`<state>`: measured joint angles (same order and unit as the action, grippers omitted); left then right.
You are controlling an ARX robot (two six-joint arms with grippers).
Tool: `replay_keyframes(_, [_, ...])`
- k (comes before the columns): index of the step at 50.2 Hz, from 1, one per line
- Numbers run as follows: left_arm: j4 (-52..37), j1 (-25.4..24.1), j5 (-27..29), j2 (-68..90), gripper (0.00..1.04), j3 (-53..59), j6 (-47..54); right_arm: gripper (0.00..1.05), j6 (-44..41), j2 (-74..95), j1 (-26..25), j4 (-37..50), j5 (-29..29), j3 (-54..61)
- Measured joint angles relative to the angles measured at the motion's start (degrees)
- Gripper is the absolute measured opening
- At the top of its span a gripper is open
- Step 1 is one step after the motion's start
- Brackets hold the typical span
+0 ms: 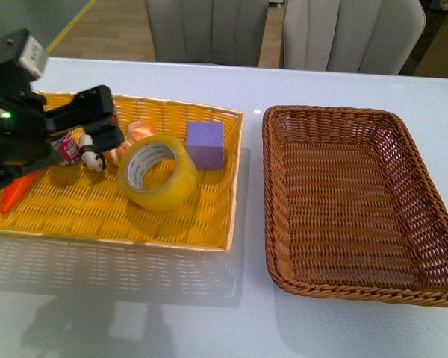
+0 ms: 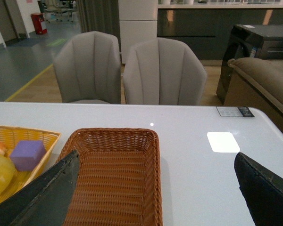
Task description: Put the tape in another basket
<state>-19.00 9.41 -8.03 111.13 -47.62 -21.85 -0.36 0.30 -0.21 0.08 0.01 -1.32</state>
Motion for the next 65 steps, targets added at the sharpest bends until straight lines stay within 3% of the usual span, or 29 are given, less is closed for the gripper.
replay_keyframes(18, [2.21, 1.66, 1.16, 16.02, 0.96, -12.33, -5.11, 0.96, 0.00, 0.00, 0.00, 0.00, 0.00, 0.00])
replay_keyframes(43, [4.92, 1.60, 1.11, 23.96, 0.96, -19.52, -6.54, 0.96, 0.00, -0.02, 0.00, 0.00, 0.00, 0.00])
replay_keyframes(65, [6.34, 1.70, 1.27, 24.96, 0.31, -20.13, -6.82, 0.96, 0.00, -0.02, 0.00, 0.00, 0.00, 0.00])
